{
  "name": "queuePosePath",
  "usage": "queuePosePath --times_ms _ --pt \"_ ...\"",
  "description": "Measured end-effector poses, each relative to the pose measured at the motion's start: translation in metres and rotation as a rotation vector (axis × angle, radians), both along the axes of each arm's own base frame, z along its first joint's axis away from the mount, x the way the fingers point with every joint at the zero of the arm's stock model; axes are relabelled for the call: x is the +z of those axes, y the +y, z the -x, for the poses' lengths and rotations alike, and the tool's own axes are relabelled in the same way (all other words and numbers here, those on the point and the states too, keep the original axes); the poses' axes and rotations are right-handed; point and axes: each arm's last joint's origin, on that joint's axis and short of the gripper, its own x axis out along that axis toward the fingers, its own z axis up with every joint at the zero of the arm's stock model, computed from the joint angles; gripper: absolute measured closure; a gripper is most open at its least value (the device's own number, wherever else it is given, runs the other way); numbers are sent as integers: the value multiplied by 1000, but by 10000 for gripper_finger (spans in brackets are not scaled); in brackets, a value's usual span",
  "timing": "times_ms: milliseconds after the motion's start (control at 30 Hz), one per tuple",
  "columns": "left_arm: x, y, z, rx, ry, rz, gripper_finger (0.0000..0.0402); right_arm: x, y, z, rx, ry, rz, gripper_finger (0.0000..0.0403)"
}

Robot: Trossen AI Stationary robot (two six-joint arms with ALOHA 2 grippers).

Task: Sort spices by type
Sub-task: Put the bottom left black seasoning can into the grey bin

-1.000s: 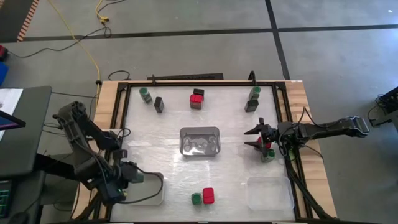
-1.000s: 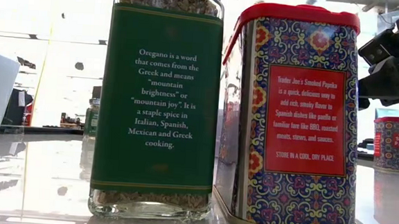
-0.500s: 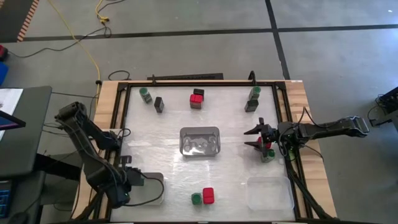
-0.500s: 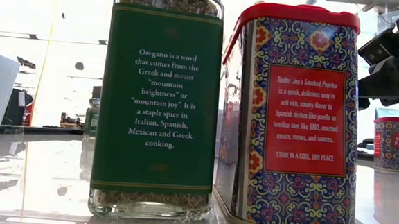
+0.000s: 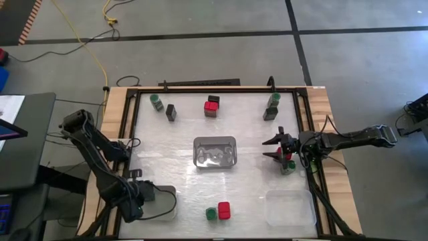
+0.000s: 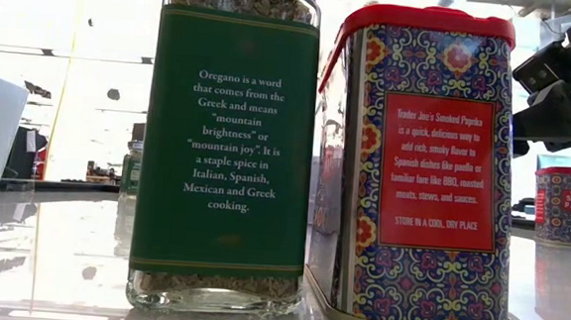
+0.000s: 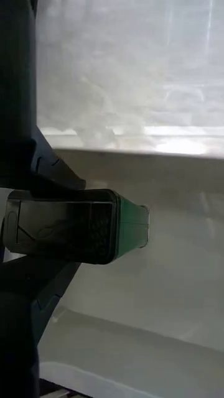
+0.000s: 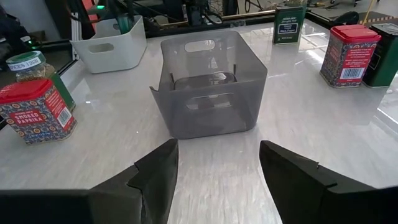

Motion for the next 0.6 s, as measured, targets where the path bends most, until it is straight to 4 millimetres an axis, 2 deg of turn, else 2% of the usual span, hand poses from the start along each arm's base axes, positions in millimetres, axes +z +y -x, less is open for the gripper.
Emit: queuePosePath --times_ms 600 --pt "-4 1 1 -131 7 -31 279 0 0 0 0 -1 0 148"
